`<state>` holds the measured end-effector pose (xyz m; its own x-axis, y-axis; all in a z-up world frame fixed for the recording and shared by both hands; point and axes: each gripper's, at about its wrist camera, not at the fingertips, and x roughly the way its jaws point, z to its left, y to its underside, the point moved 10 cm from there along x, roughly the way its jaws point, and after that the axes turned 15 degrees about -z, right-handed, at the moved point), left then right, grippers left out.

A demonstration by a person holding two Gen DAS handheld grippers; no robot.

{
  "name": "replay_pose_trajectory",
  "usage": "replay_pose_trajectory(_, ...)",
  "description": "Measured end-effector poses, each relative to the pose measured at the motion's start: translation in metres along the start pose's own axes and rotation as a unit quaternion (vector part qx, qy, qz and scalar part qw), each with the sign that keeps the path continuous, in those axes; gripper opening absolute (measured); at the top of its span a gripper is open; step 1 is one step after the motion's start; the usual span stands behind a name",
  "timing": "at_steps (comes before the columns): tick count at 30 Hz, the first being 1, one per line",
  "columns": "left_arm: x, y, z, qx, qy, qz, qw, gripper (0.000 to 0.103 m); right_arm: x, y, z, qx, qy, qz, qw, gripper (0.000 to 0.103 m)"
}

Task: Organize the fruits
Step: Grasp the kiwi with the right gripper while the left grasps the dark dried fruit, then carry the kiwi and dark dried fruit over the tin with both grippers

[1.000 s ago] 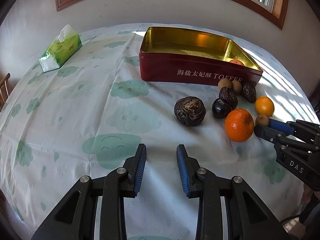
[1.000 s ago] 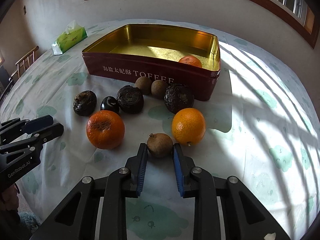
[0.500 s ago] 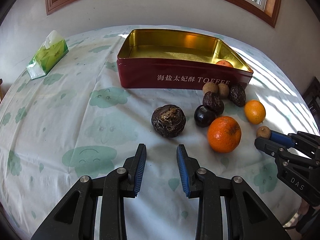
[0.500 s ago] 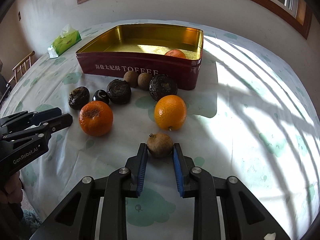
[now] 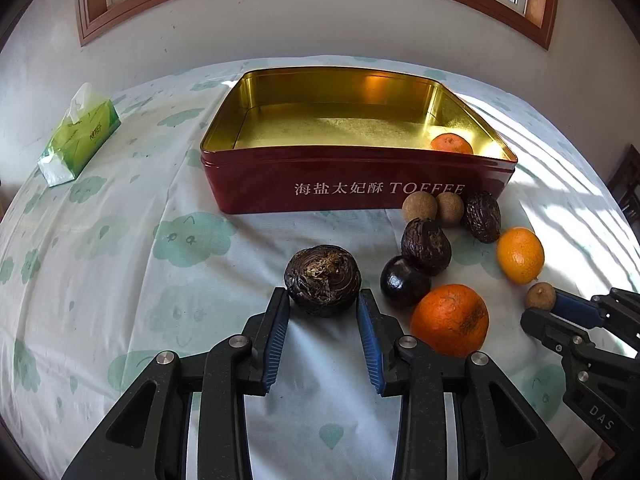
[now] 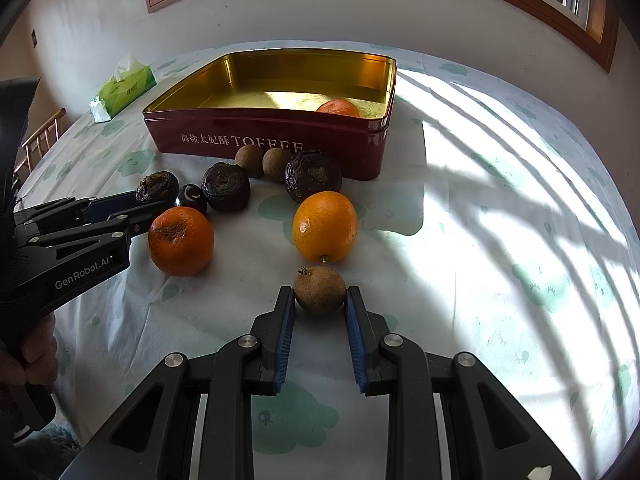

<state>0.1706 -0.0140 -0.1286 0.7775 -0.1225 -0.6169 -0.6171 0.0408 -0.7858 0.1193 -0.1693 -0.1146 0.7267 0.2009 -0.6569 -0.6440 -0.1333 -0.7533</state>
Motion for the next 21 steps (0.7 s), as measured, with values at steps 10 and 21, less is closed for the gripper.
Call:
replay_pose_trajectory(10, 0.0096, -0.0060, -0.0023, 0.005, 0.002, -0.001, 1.0000, 0.041, -0.0001, -0.0001, 0.0000, 0.003, -0.001, 0.000, 1.000, 0.024)
replay_pose_trajectory(21, 0.0065, -0.0056, -0.0021, 0.007, 0.003, -0.005, 1.0000, 0.038, -0.0002, -0.0003, 0.0000, 0.004, -0.001, 0.000, 1.000, 0.024)
